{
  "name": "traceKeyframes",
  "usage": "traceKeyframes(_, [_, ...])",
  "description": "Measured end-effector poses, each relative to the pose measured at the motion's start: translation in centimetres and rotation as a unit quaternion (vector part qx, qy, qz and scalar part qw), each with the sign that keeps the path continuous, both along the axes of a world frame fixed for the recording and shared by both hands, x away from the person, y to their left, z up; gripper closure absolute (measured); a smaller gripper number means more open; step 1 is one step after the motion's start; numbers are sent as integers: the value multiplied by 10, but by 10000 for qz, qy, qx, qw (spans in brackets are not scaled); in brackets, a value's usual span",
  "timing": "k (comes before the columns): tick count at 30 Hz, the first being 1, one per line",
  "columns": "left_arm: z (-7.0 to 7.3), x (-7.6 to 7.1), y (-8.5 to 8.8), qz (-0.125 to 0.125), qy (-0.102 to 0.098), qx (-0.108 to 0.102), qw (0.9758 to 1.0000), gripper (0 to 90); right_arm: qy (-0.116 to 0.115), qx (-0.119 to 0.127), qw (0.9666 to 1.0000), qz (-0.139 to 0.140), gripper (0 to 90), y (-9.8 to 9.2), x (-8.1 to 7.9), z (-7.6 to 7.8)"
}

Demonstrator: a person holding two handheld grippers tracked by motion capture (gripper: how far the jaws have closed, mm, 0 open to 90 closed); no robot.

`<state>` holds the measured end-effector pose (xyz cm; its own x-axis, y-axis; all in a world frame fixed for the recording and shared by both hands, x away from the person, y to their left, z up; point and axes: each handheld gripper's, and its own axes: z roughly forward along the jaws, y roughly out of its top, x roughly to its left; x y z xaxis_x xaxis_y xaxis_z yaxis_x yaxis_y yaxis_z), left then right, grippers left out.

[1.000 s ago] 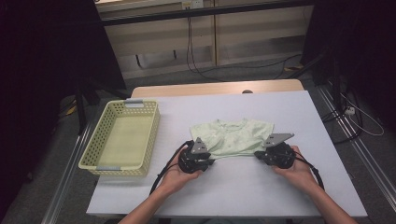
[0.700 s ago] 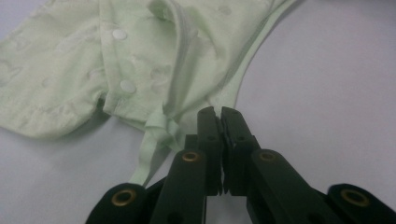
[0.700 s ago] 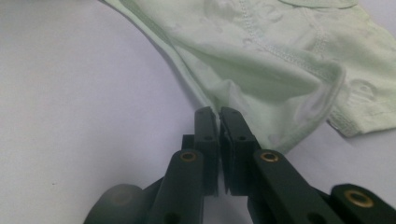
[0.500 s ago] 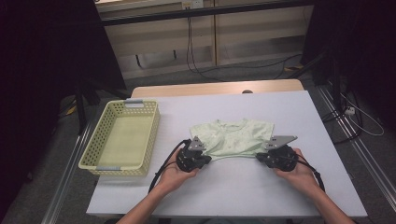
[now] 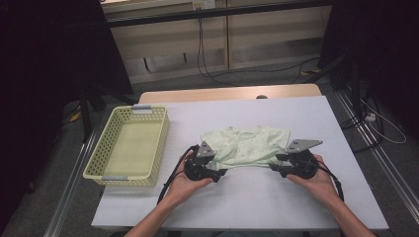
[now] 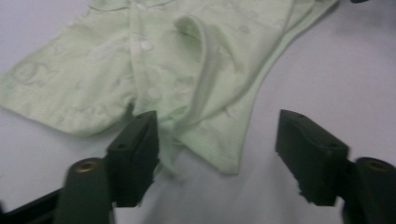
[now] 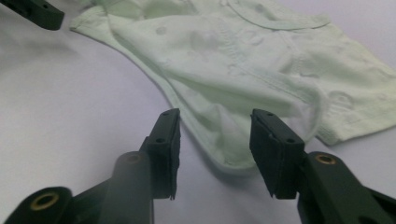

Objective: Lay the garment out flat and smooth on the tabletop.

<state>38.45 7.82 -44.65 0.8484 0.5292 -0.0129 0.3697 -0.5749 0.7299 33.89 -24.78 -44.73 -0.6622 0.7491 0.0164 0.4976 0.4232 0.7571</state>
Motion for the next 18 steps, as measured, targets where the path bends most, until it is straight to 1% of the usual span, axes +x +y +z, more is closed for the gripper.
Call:
traceKeyframes(2, [0, 2, 1, 76, -13, -59, 10000, 216, -51, 36, 10000, -38, 509, -1, 0, 1])
traceKeyframes(4, [1, 3, 1, 149, -58, -101, 9998, 178, -95, 41, 9999, -104, 455, 0, 0, 3])
traceKeyframes(5, [2, 3, 1, 183, -114, -134, 9997, 166, -119, 57, 9998, -145, 458, 0, 0, 4])
traceKeyframes(7, [4, 6, 0, 264, -134, -208, 9993, 123, -174, 101, 9997, -170, 462, 0, 1, 6])
traceKeyframes(10, [7, 9, 0, 317, -182, -354, 9987, 128, -178, 187, 9994, -232, 456, -1, 4, 8])
traceKeyframes(11, [8, 10, -1, 328, -157, -403, 9985, 126, -175, 210, 9993, -257, 453, -1, 4, 8])
traceKeyframes(13, [8, 12, -2, 335, -171, -422, 9984, 125, -187, 247, 9991, -299, 440, -2, 6, 9])
traceKeyframes(16, [8, 15, -4, 355, -165, -543, 9978, 111, -212, 309, 9985, -390, 435, -5, 8, 10])
traceKeyframes(17, [9, 16, -5, 346, -191, -501, 9980, 109, -211, 331, 9984, -415, 434, -6, 9, 11])
traceKeyframes(18, [11, 18, -6, 339, -143, -461, 9983, 109, -205, 345, 9982, -445, 434, -6, 10, 11])
